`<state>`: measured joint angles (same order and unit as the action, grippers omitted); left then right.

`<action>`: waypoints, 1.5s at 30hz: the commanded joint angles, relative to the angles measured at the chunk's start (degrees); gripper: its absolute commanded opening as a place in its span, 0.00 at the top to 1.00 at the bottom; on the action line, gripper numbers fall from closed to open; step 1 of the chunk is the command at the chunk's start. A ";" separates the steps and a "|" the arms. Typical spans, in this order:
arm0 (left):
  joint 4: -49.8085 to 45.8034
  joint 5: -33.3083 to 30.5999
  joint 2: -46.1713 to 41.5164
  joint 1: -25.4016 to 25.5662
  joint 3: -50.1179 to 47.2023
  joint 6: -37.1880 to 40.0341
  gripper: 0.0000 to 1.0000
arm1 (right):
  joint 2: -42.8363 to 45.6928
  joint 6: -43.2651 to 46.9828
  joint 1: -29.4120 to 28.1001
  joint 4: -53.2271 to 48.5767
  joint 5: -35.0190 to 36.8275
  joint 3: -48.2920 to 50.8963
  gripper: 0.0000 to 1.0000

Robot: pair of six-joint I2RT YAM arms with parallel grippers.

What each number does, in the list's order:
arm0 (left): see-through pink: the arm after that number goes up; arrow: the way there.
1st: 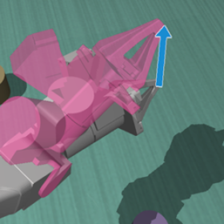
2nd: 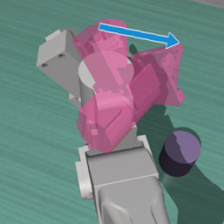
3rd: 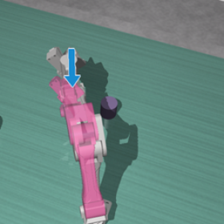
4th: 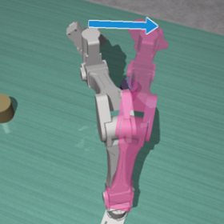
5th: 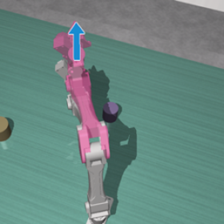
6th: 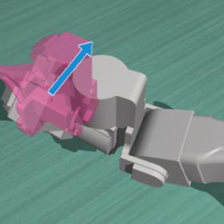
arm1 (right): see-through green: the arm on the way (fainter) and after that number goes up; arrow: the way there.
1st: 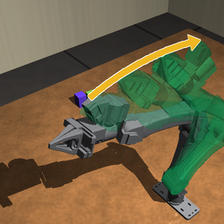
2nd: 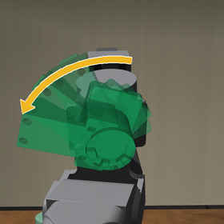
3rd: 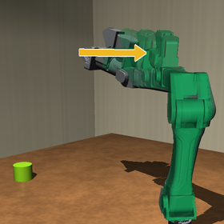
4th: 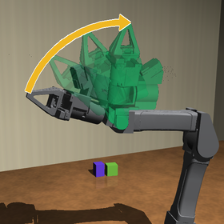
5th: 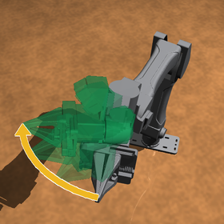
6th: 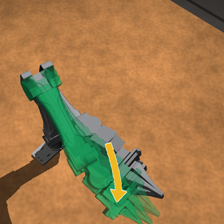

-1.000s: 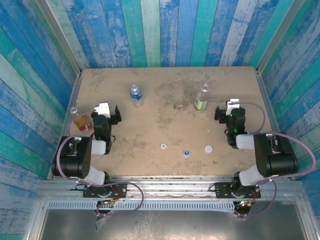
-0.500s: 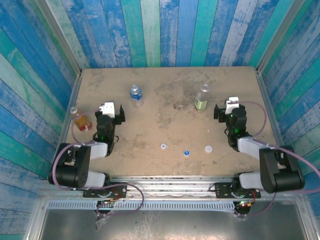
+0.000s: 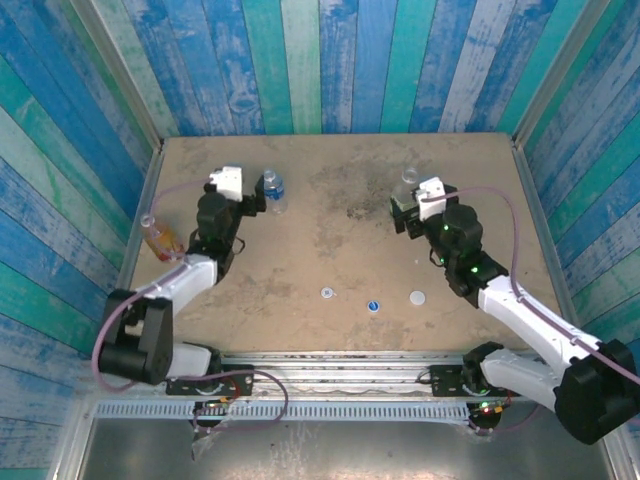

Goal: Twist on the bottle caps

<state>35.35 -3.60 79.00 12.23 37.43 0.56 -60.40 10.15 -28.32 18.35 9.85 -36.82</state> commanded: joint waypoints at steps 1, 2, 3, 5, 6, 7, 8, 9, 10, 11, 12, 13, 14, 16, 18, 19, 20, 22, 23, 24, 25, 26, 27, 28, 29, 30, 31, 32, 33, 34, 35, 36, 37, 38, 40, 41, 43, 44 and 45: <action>-10.99 5.87 7.93 0.10 8.09 -0.37 0.06 | -1.98 1.44 -3.64 -6.22 -0.81 -3.34 0.00; -12.65 5.71 9.52 0.08 10.28 -0.54 0.06 | -2.66 1.83 -4.53 -6.38 -0.54 -3.96 0.00; -14.32 5.18 11.03 0.08 12.02 -0.63 0.06 | -3.16 2.17 -5.25 -6.47 -0.20 -4.29 0.00; -16.98 4.60 13.06 0.08 14.89 -0.52 0.06 | -4.38 2.50 -5.61 -6.67 0.51 -5.01 0.00; -18.08 5.44 13.93 0.10 15.90 -0.11 0.06 | -4.77 2.45 -7.26 -6.72 0.61 -5.15 0.00; -19.84 6.41 14.91 0.08 17.37 0.33 0.06 | -5.11 2.50 -7.61 -6.67 0.57 -5.27 0.00; -21.26 7.29 15.63 0.08 18.57 0.71 0.06 | -5.46 2.42 -7.71 -6.52 0.48 -5.37 0.00; -22.46 8.24 16.44 0.08 19.66 0.83 0.06 | -5.97 2.20 -7.77 -6.48 0.39 -5.51 0.00; -23.45 8.70 17.02 0.10 20.37 0.85 0.06 | -6.27 2.07 -7.81 -6.48 0.29 -5.59 0.00; -24.37 8.79 17.65 0.08 21.08 0.86 0.06 | -6.75 1.97 -7.94 -6.48 0.22 -5.79 0.00; -25.64 8.86 18.39 0.08 21.83 0.99 0.06 | -7.04 1.89 -7.98 -6.48 0.19 -5.83 0.00; -26.91 8.96 19.20 0.08 22.62 1.32 0.06 | -7.34 1.81 -8.04 -6.41 0.13 -5.90 0.00; -27.81 9.12 19.89 0.08 23.36 1.49 0.06 | -7.52 1.80 -8.03 -6.39 0.16 -6.03 0.00; -30.03 9.12 21.46 0.08 24.91 1.43 0.06 | -7.88 1.76 -8.11 -6.40 0.17 -6.12 0.00; -31.36 9.51 22.56 0.08 25.99 1.29 0.06 | -8.24 1.70 -8.11 -6.39 0.11 -6.23 0.00; -31.72 9.65 22.97 0.08 26.33 1.16 0.06 | -8.32 1.73 -8.09 -6.40 0.20 -6.21 0.00; -31.84 9.75 23.21 0.16 26.45 0.95 0.06 | -8.48 1.74 -8.16 -6.47 0.27 -6.22 0.00; -32.52 9.87 23.85 0.08 26.92 0.94 0.06 | -8.70 1.58 -8.09 -6.46 0.27 -6.21 0.00; -32.88 9.24 24.29 0.12 27.11 0.70 0.06 | -8.83 1.54 -8.09 -6.42 0.36 -6.28 0.00; -33.46 8.79 24.76 0.08 27.51 0.71 0.05 | -9.01 1.54 -8.14 -6.43 0.40 -6.27 0.00; -34.42 8.61 25.27 0.08 28.05 0.90 0.04 | -9.18 1.44 -8.11 -6.48 0.44 -6.35 0.00; -35.21 8.36 25.75 0.08 28.58 0.94 0.04 | -9.28 1.45 -8.13 -6.43 0.45 -6.35 0.00; -36.00 8.24 26.20 0.12 29.10 1.02 0.04 | -9.43 1.45 -8.14 -6.39 0.49 -6.34 0.00; -36.54 8.18 26.44 0.08 29.41 0.95 0.04 | -9.55 1.45 -8.09 -6.35 0.44 -6.43 0.00; -36.69 8.06 26.67 0.13 29.46 0.86 0.03 | -9.64 1.34 -8.05 -6.38 0.48 -6.45 0.00; -36.69 7.98 26.69 0.12 29.45 0.85 0.01 | -9.72 1.36 -8.15 -6.28 0.52 -6.46 0.00; -36.68 8.03 26.67 0.10 29.44 0.90 0.02 | -9.75 1.30 -8.13 -6.30 0.63 -6.50 0.00; -36.55 8.08 26.64 0.08 29.28 0.84 0.03 | -9.86 1.36 -8.16 -6.18 0.75 -6.45 0.00; -36.42 7.80 26.56 0.08 29.19 0.84 0.07 | -10.01 1.39 -8.16 -6.16 0.88 -6.48 0.00; -36.44 7.65 26.55 0.08 29.14 0.89 0.08 | -10.01 1.37 -8.16 -6.13 1.02 -6.40 0.00; -36.36 7.55 26.51 0.08 29.02 1.01 0.09 | -10.16 1.31 -8.14 -6.15 1.06 -6.37 0.00; -36.24 7.38 26.47 0.08 28.86 1.07 0.13 | -10.27 1.34 -8.15 -6.13 1.11 -6.27 0.00; -36.13 7.28 26.41 0.13 28.68 1.11 0.16 | -10.42 1.23 -8.12 -6.10 1.15 -6.19 0.00; -36.01 7.03 26.34 0.15 28.45 1.13 0.20 | -10.52 1.12 -8.14 -6.12 1.14 -6.17 0.00; -35.80 6.76 26.20 0.08 27.96 1.26 0.25 | -10.69 1.07 -8.16 -6.05 1.22 -6.11 0.00; -35.75 6.76 25.99 0.08 27.81 1.27 0.27 | -10.76 1.08 -8.16 -6.03 1.15 -6.15 0.00; -35.50 6.52 25.51 0.10 27.24 1.38 0.30 | -10.88 1.01 -8.15 -5.95 1.16 -6.20 0.00; -35.05 6.65 25.00 0.30 26.65 1.60 0.31 | -10.96 1.00 -8.10 -5.92 1.19 -6.24 0.00; -34.59 7.24 24.56 0.40 26.12 2.32 0.31 | -10.97 0.90 -8.10 -5.92 1.17 -6.19 0.00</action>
<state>0.38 3.77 103.13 12.29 65.10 1.74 -70.85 11.57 -36.14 12.43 10.31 -41.98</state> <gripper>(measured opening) 0.694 0.997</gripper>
